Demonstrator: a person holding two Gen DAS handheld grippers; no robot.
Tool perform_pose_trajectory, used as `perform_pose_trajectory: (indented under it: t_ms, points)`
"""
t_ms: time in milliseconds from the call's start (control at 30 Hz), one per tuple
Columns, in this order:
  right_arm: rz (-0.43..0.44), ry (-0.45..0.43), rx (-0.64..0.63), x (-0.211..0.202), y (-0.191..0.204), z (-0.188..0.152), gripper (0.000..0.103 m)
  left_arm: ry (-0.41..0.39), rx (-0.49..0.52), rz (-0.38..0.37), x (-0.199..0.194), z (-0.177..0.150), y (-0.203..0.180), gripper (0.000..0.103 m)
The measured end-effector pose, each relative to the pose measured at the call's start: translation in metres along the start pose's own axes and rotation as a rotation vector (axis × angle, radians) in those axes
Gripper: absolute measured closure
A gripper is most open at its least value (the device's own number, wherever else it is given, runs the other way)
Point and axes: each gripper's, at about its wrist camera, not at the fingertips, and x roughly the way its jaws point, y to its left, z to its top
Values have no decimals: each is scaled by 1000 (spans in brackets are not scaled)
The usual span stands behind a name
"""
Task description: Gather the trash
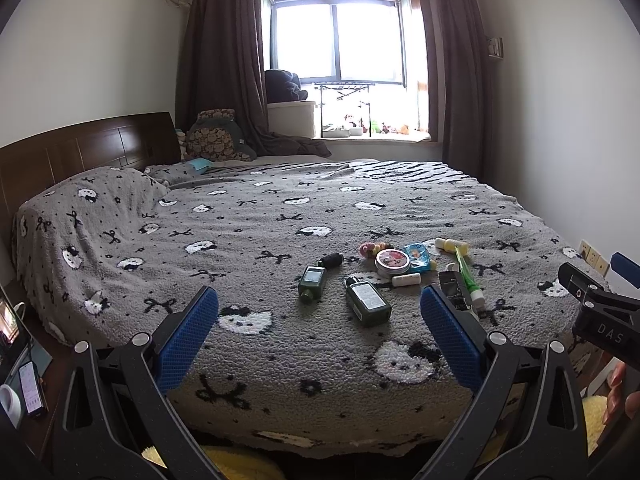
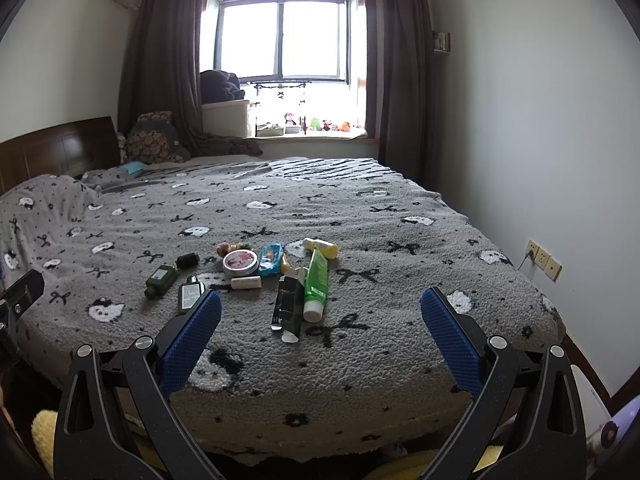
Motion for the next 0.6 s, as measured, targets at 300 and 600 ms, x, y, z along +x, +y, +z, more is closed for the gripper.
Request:
perform_pose_trajectory:
  t_ms: [300, 600]
  points:
    - [8, -4, 5, 2, -3, 0, 3, 6, -7, 5, 3, 0, 3, 7]
    - [9, 20, -11, 29, -6, -11, 3, 46, 0, 9, 33, -11, 4, 7]
